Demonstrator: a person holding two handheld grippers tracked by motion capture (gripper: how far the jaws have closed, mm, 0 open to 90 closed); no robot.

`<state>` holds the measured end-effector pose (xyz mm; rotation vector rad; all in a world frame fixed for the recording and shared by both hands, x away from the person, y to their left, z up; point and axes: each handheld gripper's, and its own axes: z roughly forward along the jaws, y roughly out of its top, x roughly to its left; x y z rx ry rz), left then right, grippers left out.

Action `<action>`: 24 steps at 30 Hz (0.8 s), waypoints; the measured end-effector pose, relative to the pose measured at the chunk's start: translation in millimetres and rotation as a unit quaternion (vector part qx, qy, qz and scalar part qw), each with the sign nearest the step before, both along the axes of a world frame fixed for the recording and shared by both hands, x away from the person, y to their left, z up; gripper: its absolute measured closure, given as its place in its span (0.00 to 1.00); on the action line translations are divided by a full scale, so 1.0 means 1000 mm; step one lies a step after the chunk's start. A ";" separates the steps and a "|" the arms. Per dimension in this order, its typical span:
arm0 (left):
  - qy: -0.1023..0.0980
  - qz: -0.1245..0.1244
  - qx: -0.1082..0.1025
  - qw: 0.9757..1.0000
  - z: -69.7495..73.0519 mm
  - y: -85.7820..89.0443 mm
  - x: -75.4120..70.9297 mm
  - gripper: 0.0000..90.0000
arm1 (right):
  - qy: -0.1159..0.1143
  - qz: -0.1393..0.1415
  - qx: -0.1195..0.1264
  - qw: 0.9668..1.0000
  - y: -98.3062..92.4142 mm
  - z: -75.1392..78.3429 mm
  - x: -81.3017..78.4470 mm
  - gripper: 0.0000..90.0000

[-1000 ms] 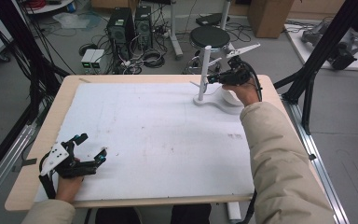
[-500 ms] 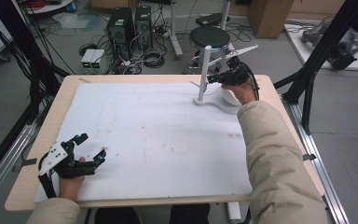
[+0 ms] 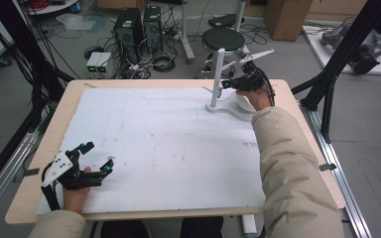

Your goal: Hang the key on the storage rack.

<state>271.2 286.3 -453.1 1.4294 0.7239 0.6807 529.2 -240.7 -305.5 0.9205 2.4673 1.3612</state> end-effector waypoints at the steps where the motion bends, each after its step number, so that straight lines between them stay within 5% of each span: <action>1: 0.000 0.000 0.001 1.000 0.000 0.000 0.000 0.03 | -0.001 -0.001 0.001 1.000 0.000 -0.001 0.000 0.99; 24: -0.003 -0.001 0.000 1.000 0.000 0.000 0.000 0.03 | -0.018 -0.017 -0.020 0.999 0.002 -0.010 0.007 0.95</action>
